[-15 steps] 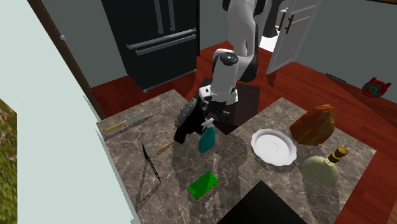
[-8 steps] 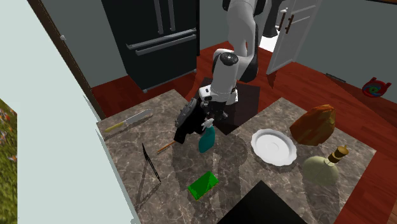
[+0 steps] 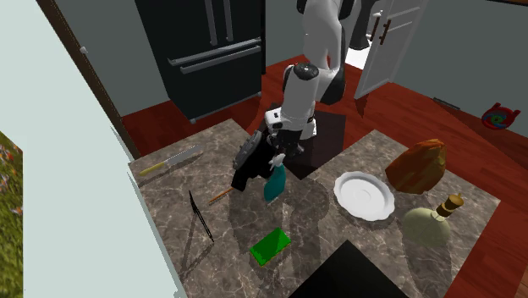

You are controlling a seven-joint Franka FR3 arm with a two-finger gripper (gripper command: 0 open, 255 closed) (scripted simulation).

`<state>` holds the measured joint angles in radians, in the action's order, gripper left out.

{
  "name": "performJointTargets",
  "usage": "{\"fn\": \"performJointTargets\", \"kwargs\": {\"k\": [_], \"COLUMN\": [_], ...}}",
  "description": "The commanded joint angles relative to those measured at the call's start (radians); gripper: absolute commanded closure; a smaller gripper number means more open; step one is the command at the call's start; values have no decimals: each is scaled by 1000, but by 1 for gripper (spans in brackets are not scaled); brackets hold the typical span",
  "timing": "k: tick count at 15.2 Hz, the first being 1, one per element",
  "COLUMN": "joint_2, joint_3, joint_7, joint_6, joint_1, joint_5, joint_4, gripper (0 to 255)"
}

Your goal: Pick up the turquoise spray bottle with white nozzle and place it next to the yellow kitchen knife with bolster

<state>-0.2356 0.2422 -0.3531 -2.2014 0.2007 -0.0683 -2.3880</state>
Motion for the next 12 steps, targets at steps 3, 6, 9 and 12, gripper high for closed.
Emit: {"fn": "performJointTargets", "kwargs": {"k": [3,6,9,12], "joint_2": [-26,-41,-54,-65], "joint_3": [-5,-8,-10,-13], "joint_7": [13,20,27,32], "joint_6": [58,99,141,182], "joint_1": [-1,-2,-3,-3], "joint_5": [9,13,17,20], "joint_4": [33,60,89,120], "gripper": [255,255,255,255]}}
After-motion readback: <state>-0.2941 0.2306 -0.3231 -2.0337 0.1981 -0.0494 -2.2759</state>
